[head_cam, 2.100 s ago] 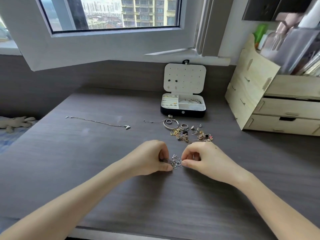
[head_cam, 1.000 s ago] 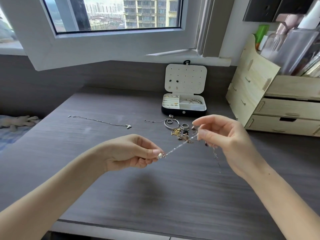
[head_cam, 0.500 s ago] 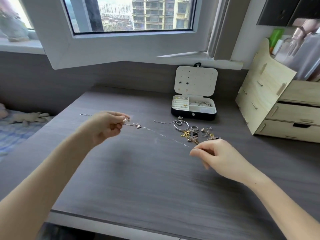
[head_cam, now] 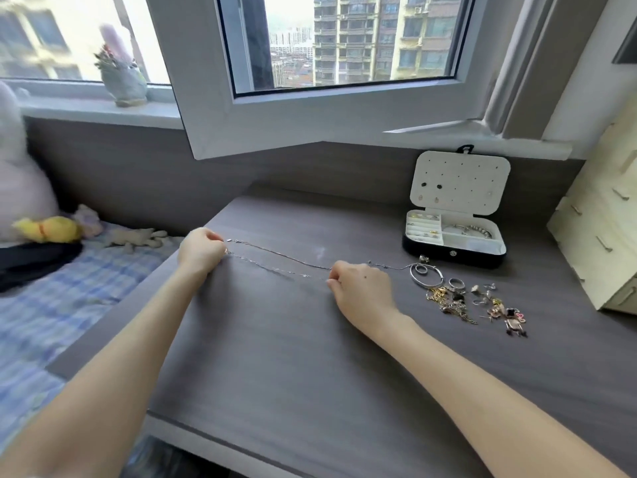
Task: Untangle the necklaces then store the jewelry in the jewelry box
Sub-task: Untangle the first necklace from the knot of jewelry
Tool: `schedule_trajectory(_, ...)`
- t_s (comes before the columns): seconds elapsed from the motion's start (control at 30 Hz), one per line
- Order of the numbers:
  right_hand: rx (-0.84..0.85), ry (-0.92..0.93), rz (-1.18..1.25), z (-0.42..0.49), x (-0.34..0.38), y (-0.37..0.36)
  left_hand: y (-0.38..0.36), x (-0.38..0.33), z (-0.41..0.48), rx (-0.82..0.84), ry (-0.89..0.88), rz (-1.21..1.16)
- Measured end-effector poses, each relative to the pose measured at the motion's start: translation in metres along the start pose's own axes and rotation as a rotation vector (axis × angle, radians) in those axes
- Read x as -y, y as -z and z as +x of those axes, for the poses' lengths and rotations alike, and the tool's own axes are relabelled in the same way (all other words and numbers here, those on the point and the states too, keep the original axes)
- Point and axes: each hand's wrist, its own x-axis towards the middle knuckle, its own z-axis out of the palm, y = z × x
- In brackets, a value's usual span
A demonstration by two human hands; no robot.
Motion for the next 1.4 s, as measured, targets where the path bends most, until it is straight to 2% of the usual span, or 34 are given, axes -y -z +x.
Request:
schedule_trajectory(0.37, -0.121, 0.058, -0.083, 0.003, -0.003, -0.021, -0.009, 0.007, 0.004, -0.065, -0.105, 0.218)
schedule_trajectory(0.5, -0.286, 0.100, -0.057, -0.016, -0.015, -0.015, -0.014, 0.000, -0.007, -0.142, -0.106, 0.235)
schedule_trajectory(0.63, -0.392, 0.096, -0.069, -0.048, -0.049, 0.002, -0.029, -0.022, -0.035, -0.233, -0.348, 0.200)
schedule_trajectory(0.73, -0.445, 0.035, -0.086, -0.071, -0.083, 0.019, -0.049, -0.048, -0.070, -0.162, -0.577, 0.113)
schedule_trajectory(0.87, -0.451, -0.077, -0.102, -0.096, -0.123, 0.035, -0.083, -0.081, -0.134, 0.080, -0.910, 0.009)
schedule_trajectory(1.0, -0.412, -0.070, -0.139, -0.112, -0.143, 0.042, -0.115, -0.101, -0.180, 0.300, -1.233, 0.086)
schedule_trajectory(1.1, -0.390, -0.053, -0.149, -0.115, -0.146, 0.041, -0.134, -0.108, -0.188, 0.363, -1.269, 0.123)
schedule_trajectory(1.4, -0.351, -0.012, -0.124, -0.113, -0.143, 0.040, -0.140, -0.106, -0.183, 0.357, -1.257, 0.218)
